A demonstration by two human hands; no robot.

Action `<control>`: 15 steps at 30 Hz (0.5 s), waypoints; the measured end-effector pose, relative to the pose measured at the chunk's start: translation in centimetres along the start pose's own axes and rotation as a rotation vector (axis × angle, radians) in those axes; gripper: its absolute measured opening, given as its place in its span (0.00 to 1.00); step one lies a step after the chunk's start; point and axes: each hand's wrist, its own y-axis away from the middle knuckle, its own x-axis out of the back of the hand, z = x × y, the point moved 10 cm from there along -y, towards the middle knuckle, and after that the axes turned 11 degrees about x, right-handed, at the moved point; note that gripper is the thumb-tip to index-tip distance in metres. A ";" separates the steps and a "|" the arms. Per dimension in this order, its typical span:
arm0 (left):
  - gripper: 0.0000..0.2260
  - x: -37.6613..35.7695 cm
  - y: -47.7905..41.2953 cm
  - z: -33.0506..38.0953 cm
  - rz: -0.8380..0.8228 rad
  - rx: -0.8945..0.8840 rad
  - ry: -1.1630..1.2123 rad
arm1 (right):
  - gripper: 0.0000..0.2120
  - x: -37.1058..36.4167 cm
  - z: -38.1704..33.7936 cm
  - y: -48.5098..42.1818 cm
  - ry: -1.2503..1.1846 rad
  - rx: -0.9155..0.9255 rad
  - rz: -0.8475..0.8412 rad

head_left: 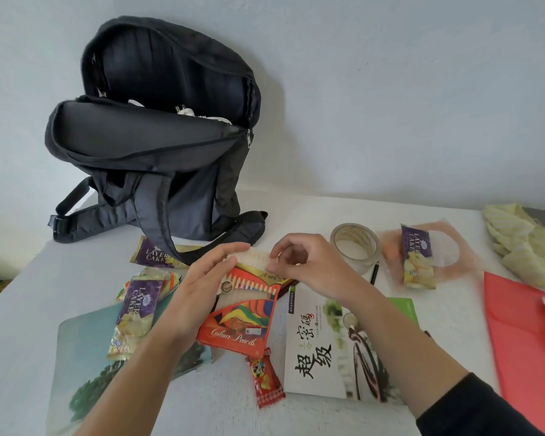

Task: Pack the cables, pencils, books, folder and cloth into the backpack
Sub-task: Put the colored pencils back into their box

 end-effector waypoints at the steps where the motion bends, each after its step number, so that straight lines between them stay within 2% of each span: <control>1: 0.12 0.0 0.0 0.1 0.004 0.001 -0.008 | 0.07 0.0 0.0 0.0 0.005 0.004 -0.001; 3: 0.12 -0.1 0.1 0.3 0.009 0.001 -0.020 | 0.07 0.4 0.1 0.1 0.015 -0.009 0.003; 5: 0.11 -0.2 0.0 0.6 0.006 -0.009 -0.040 | 0.10 1.3 0.5 0.4 -0.003 -0.058 0.050; 7: 0.11 -0.3 -0.1 1.0 0.003 -0.026 -0.058 | 0.10 1.8 1.1 0.5 -0.088 -0.105 0.104; 10: 0.11 -0.7 -0.4 1.5 -0.019 -0.059 -0.098 | 0.14 0.8 1.9 0.3 -0.243 -0.188 0.079; 13: 0.10 -1.3 -0.7 1.8 -0.052 -0.096 -0.121 | 0.08 -0.4 1.8 -0.3 -0.177 -0.162 0.019; 15: 0.15 -1.5 -0.9 1.8 -0.053 -0.110 -0.135 | 0.07 -0.2 1.6 -0.6 -0.146 -0.125 0.066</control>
